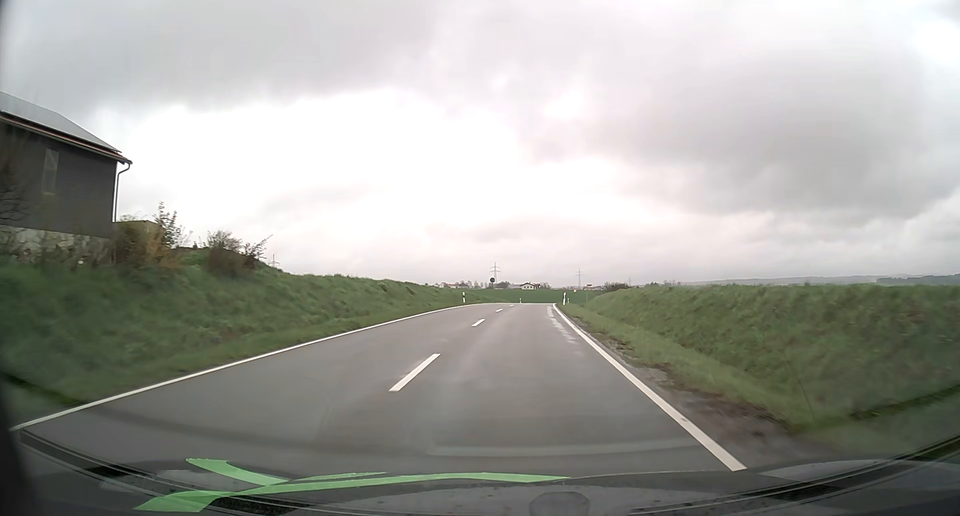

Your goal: Follow the waypoints while adhering to traffic rules and regulations

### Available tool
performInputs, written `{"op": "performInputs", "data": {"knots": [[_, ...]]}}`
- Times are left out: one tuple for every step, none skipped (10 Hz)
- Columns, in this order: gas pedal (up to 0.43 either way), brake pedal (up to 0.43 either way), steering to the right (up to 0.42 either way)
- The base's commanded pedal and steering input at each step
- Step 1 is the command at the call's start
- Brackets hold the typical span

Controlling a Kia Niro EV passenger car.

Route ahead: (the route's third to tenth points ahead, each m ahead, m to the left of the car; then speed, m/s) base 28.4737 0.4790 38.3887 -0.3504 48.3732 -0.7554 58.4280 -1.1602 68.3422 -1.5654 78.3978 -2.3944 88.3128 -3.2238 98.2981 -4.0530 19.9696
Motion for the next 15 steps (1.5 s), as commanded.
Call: {"op": "performInputs", "data": {"knots": [[0.150, 0.000, 0.007], [0.150, 0.000, 0.007], [0.150, 0.000, 0.007], [0.150, 0.000, 0.007], [0.150, 0.000, 0.007], [0.138, 0.000, 0.007], [0.130, 0.000, 0.007], [0.130, 0.000, 0.008], [0.130, 0.000, 0.007], [0.118, 0.000, 0.006], [0.087, 0.000, 0.005], [0.067, 0.000, 0.005], [0.047, 0.000, 0.005], [0.028, 0.000, 0.005], [0.020, 0.000, 0.005]]}}
